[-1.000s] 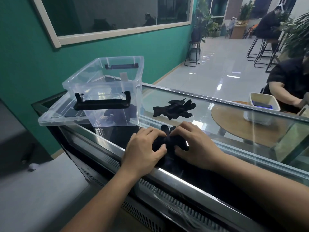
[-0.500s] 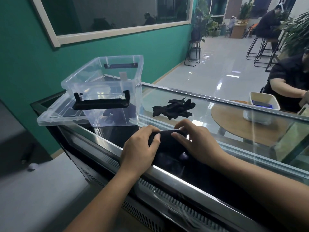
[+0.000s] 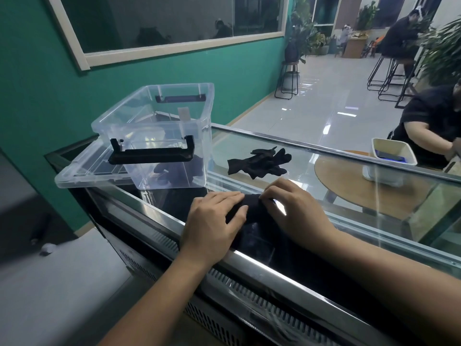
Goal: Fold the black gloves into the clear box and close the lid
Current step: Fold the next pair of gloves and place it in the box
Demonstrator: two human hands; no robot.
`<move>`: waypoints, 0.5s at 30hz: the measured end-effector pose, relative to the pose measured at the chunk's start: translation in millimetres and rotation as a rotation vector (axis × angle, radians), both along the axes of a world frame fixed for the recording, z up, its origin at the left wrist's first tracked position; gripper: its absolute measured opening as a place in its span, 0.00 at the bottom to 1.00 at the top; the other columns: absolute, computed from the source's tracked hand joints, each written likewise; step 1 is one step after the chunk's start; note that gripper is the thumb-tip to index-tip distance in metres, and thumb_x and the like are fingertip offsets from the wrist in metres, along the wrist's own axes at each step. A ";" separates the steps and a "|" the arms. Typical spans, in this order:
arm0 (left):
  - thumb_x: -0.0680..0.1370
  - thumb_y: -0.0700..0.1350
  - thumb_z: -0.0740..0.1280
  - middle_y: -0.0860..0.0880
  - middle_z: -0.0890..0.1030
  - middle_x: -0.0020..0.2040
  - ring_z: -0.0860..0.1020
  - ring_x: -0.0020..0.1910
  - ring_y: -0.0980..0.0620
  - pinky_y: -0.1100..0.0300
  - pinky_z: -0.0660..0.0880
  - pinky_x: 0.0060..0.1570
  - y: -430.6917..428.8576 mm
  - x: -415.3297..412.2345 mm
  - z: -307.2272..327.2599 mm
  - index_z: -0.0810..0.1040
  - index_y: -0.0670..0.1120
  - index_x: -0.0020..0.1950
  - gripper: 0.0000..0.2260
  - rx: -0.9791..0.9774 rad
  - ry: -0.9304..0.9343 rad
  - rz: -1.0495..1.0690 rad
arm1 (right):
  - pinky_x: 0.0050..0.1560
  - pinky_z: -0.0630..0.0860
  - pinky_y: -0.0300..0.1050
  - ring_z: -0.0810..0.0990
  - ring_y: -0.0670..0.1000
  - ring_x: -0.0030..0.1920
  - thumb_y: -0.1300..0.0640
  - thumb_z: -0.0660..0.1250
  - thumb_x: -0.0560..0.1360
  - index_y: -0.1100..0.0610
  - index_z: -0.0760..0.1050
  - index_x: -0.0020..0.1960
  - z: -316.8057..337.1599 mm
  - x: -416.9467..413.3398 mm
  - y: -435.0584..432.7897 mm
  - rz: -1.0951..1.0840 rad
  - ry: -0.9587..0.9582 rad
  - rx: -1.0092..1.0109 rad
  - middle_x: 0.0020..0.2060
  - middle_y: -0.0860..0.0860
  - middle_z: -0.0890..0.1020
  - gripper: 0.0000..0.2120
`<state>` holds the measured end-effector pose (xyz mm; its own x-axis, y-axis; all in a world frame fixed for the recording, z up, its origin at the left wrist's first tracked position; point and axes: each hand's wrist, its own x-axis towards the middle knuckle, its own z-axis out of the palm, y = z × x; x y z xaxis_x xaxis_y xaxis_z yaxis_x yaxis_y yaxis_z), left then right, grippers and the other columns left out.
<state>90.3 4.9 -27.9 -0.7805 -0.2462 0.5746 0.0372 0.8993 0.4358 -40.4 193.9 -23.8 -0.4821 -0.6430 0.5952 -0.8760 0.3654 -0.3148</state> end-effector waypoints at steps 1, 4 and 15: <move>0.82 0.59 0.70 0.59 0.85 0.65 0.79 0.66 0.62 0.54 0.73 0.69 0.4 0.5 1.0 0.85 0.54 0.68 0.18 0.004 -0.023 -0.012 | 0.46 0.81 0.53 0.80 0.51 0.50 0.56 0.71 0.82 0.53 0.82 0.53 0.7 0.5 0.7 0.004 -0.005 0.007 0.50 0.47 0.81 0.02; 0.79 0.58 0.74 0.58 0.85 0.66 0.81 0.65 0.59 0.55 0.74 0.69 -1.4 1.7 2.8 0.83 0.54 0.71 0.21 0.045 -0.064 -0.038 | 0.49 0.81 0.50 0.79 0.50 0.51 0.49 0.71 0.81 0.52 0.82 0.56 2.8 2.7 1.7 0.027 -0.015 0.045 0.52 0.46 0.80 0.08; 0.79 0.45 0.77 0.57 0.85 0.67 0.83 0.66 0.60 0.57 0.79 0.69 -3.3 0.7 1.8 0.82 0.56 0.72 0.21 0.182 -0.059 -0.091 | 0.50 0.83 0.53 0.82 0.53 0.54 0.49 0.71 0.81 0.49 0.82 0.66 3.0 0.3 3.0 0.056 0.097 0.140 0.56 0.48 0.84 0.14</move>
